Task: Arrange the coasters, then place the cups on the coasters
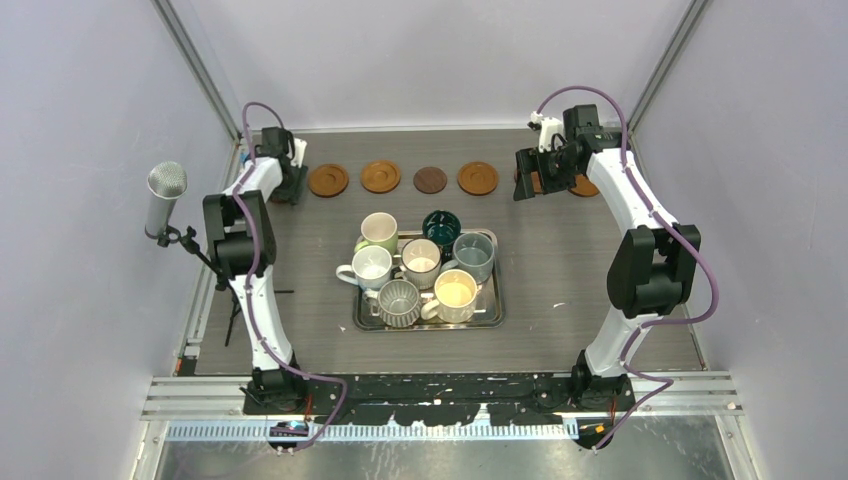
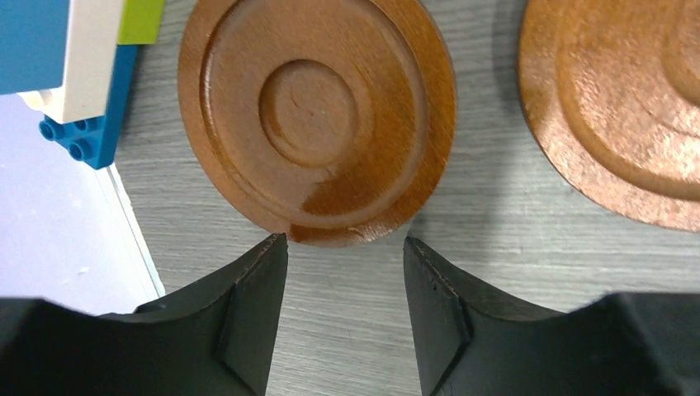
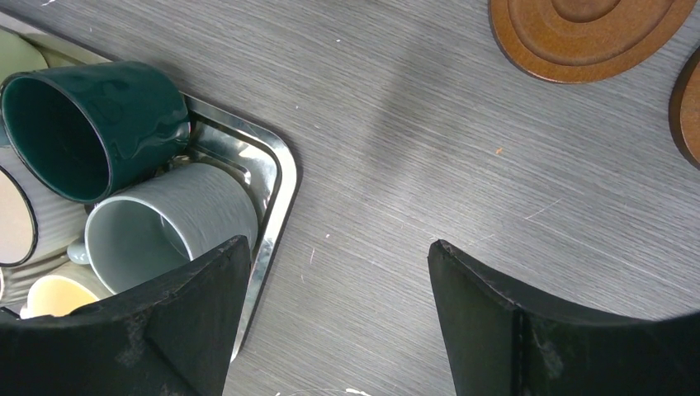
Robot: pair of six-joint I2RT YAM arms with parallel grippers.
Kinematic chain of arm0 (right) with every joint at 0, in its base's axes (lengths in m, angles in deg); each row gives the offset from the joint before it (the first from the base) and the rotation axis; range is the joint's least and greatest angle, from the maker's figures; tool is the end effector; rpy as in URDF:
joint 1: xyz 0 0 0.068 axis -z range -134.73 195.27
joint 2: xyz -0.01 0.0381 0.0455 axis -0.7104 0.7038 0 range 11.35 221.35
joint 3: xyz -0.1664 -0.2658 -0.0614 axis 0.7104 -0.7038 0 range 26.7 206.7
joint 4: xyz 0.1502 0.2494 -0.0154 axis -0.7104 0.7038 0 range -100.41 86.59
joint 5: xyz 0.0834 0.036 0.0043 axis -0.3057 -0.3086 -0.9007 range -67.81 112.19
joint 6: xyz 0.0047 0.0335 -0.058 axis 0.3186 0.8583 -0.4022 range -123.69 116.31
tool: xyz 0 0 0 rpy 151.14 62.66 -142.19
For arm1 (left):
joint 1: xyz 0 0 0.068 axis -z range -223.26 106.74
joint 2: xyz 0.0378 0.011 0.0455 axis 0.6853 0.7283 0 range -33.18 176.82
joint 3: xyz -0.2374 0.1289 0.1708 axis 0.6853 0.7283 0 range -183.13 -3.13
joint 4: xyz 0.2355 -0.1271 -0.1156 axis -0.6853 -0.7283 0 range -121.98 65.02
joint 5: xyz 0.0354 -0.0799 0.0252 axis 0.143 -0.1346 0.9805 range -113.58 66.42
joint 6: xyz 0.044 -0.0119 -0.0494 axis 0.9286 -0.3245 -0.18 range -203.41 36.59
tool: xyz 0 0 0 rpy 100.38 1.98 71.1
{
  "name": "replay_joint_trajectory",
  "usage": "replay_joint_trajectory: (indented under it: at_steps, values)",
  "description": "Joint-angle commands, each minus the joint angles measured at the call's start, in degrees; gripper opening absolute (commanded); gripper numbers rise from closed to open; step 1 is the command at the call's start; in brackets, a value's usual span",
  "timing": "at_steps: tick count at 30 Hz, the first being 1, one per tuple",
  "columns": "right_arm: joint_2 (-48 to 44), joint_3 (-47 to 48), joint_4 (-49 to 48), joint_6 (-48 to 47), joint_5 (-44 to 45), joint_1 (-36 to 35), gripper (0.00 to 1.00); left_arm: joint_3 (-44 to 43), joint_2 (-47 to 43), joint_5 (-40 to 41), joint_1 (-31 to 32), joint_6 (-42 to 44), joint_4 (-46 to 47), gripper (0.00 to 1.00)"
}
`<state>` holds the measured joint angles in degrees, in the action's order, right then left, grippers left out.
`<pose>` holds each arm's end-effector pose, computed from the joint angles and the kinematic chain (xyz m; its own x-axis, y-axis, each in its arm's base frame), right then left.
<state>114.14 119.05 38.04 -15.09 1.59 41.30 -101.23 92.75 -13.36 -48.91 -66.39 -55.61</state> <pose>0.4341 0.0490 0.3204 -0.7885 -0.2401 -0.5662 -0.4101 0.8914 0.1930 0.5387 0.0629 0.1820 -0.8664 0.2037 -0.4560 0.0672 0.9523 0.2976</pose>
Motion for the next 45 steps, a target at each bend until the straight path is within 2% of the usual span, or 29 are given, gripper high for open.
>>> replay_joint_trajectory:
  at_steps: [1, 14, 19, 22, 24, 28, 31, 35, 39, 45]
  values:
    - [-0.74, 0.76, -1.07, 0.85, 0.25, 0.25, 0.83, -4.19, 1.83, 0.87, -1.41, -1.56, 1.03, 0.55]
    - [-0.56, 0.72, -1.05, 1.03, -0.14, 0.27, 0.83, -5.76, 1.03, -3.51, -1.83, 0.66, 0.61, 0.58]
    - [-1.35, -0.03, -0.98, 0.6, 0.18, 0.24, 0.83, -1.68, -6.82, -14.26, -2.02, 5.15, -4.14, 0.72]
    - [-1.78, -0.91, -0.92, 0.46, 0.15, 0.27, 0.83, 1.95, -13.2, -25.59, -2.72, 12.73, -11.98, 0.82]
    - [-1.73, -1.11, -0.96, 0.41, -0.31, 0.2, 0.83, 3.84, -17.13, -31.56, -2.95, 19.54, -18.64, 0.85]
    - [-1.23, -0.95, -0.96, 0.52, -0.79, 0.24, 0.83, 7.03, -22.16, -41.58, -3.24, 34.65, -33.97, 0.86]
    - [-0.95, -0.86, -0.98, 0.65, -1.3, 0.27, 0.83, 12.17, -26.57, -45.73, -3.3, 43.34, -39.56, 0.86]
    - [-0.45, -0.62, -0.96, 1.39, -1.8, 0.23, 0.83, 20.71, -30.65, -48.11, -2.22, 47.06, -37.7, 0.83]
    - [0.24, 0.11, -0.98, 1.88, -2.58, 0.27, 0.83, 26.69, -31.67, -48.65, 0.54, 43.37, -29.3, 0.81]
    - [0.92, 0.76, -0.98, 1.99, -2.69, 0.21, 0.83, 32.08, -31.79, -49.73, 5.09, 44.27, -24.32, 0.77]
